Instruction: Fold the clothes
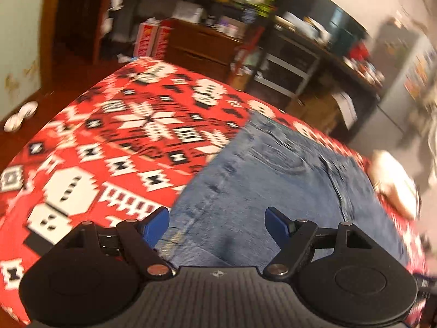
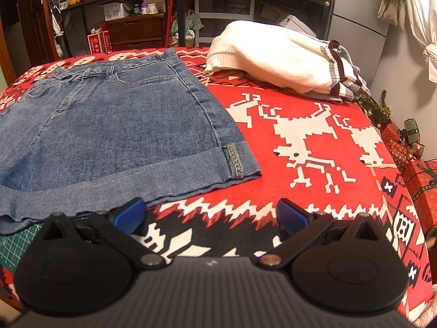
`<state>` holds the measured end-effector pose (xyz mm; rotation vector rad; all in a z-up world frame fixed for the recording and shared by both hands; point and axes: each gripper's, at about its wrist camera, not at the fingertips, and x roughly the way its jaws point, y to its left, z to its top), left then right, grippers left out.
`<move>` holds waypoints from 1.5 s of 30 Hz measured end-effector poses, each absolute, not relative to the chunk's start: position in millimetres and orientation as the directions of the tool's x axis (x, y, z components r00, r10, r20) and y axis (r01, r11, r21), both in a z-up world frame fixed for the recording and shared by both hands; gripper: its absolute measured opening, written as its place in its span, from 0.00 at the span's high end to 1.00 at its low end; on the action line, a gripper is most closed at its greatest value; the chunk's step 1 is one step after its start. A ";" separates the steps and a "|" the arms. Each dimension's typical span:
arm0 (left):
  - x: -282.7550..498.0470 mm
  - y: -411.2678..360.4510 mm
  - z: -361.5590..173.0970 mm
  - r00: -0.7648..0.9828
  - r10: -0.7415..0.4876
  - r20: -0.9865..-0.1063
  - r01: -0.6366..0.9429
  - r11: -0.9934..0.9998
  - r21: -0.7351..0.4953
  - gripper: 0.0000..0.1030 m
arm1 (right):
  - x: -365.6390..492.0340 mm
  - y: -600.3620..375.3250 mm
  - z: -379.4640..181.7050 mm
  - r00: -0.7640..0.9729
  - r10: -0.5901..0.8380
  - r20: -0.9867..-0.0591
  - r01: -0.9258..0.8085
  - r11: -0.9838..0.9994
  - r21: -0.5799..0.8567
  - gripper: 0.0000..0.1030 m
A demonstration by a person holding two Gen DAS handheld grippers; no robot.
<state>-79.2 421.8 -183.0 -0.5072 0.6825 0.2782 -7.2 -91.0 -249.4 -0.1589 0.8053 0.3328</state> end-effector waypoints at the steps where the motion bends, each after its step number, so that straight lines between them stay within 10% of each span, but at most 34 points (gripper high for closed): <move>1: -81.1 425.6 -185.2 0.746 0.083 -0.661 -0.422 0.827 -0.372 0.26 | -7.2 -91.0 -249.4 0.644 0.231 -0.729 -0.351 0.936 -0.013 0.00; 23: -130.2 462.6 -234.7 0.859 -0.053 -0.509 -0.471 0.306 -0.827 0.26 | -8.3 -90.9 -249.9 0.648 0.227 -0.727 -0.344 0.939 -0.014 0.00; 45: -108.0 433.4 -228.8 0.879 -0.013 -0.476 -0.412 0.479 -0.775 0.33 | -8.6 -91.2 -250.2 0.651 0.227 -0.724 -0.343 0.939 -0.014 0.00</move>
